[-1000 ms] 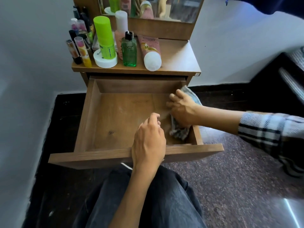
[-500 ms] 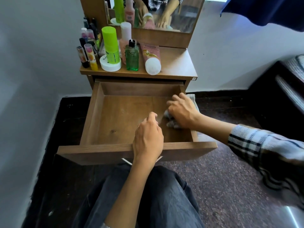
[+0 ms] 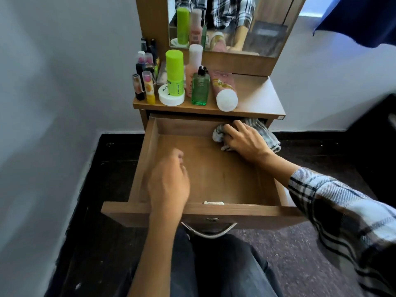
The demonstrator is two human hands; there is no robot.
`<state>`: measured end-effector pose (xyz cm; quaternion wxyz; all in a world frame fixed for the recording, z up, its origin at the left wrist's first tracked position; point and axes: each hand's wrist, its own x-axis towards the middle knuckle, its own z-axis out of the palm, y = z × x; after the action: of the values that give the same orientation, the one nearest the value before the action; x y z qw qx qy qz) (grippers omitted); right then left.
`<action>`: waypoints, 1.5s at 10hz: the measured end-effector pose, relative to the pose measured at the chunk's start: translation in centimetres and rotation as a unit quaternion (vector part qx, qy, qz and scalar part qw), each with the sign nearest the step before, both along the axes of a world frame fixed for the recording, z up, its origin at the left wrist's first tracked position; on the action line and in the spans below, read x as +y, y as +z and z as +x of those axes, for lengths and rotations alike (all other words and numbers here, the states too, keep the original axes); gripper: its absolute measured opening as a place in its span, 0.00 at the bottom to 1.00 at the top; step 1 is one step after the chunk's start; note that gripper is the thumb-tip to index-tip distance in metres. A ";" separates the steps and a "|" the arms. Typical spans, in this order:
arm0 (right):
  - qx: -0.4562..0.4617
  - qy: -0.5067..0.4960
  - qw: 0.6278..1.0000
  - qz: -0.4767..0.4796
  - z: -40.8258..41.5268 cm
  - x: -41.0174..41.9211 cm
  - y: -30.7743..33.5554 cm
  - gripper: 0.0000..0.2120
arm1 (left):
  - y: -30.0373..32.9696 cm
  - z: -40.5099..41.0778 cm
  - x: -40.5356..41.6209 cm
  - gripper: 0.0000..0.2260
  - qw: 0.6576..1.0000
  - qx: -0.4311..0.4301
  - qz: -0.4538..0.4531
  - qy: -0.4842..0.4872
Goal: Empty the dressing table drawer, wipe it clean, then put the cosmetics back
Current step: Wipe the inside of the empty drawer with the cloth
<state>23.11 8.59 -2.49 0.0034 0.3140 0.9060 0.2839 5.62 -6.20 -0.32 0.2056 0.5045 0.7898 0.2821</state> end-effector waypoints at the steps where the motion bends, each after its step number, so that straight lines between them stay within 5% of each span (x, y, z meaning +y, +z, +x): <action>1: 0.041 -0.009 0.998 -0.049 -2.0 0.4 -1.7 0.10 | -0.4 -1.4 -0.8 0.15 0.998 0.037 -0.012 0.052; 4: 0.271 -0.101 0.896 -0.337 -10.8 0.2 -4.6 0.11 | -1.2 -0.9 -1.2 0.16 0.996 0.046 0.008 0.080; 8: 0.085 -0.092 0.974 -0.188 -13.1 -0.6 -4.6 0.22 | -1.5 -1.2 -1.0 0.17 0.996 0.046 -0.018 0.074; 11: 0.071 -0.283 0.938 -0.184 -5.3 -1.5 -3.2 0.19 | -1.1 -1.2 -1.4 0.17 0.996 0.049 0.004 0.074; 13: 0.132 -0.329 0.905 -0.236 -7.2 -2.2 -3.5 0.16 | -1.1 -1.4 -1.2 0.18 0.998 0.017 0.010 0.065; 15: 0.151 -0.193 0.918 -0.313 -15.8 -2.5 -3.9 0.15 | -1.6 -2.0 -0.6 0.16 0.996 -0.077 0.020 0.043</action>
<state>7.29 6.06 -6.43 0.0199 0.5046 0.8602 -0.0712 3.64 -6.78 -1.89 0.2431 0.4505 0.7869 0.3446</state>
